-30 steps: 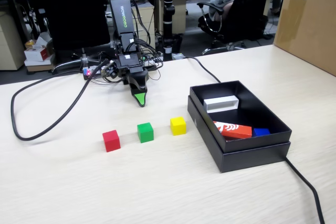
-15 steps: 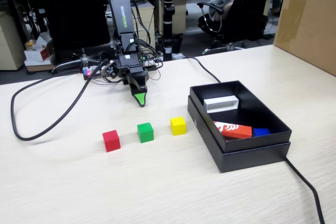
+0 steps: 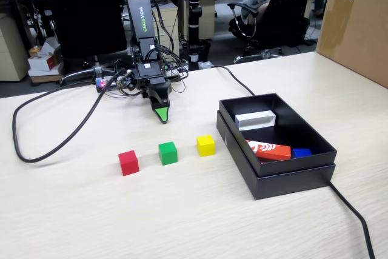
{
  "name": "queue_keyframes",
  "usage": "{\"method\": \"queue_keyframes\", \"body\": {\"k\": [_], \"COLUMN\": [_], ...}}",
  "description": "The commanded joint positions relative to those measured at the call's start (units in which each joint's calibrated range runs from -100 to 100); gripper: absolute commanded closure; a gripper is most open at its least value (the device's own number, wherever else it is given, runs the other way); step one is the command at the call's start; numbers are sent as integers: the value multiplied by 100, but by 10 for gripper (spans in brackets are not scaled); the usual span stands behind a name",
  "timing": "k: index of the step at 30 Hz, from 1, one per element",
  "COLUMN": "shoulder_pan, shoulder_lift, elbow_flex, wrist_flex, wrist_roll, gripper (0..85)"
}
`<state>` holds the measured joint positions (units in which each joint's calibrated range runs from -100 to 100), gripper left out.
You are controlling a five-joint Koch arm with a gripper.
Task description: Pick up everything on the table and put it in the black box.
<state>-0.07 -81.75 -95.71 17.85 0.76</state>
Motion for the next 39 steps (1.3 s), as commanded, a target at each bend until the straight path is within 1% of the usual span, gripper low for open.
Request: {"method": "queue_keyframes", "body": {"k": [1,8,12,15,18,20,24,29,31,33,34,39], "shoulder_pan": [-39,-103,-225,-361,-449,-498,-581,-733,-791,-879,-928,-1055], "shoulder_lift": [-12,-12,-70,-311,-379,-425,-414,-288,-127,194,424,1284], "elbow_flex": [6,33,178,595,1575,2218,3306,4684,4983,5410,5627,6407], "wrist_flex": [-9,-18,-217,-986,-2757,-3716,-4891,-6195,-6359,-6454,-6463,-6463], "wrist_roll": [20,10,-15,-88,-83,-59,-20,-44,-59,-98,-98,-166], "gripper": [374,363,379,380,380,380,380,383,388,428,434,432]}}
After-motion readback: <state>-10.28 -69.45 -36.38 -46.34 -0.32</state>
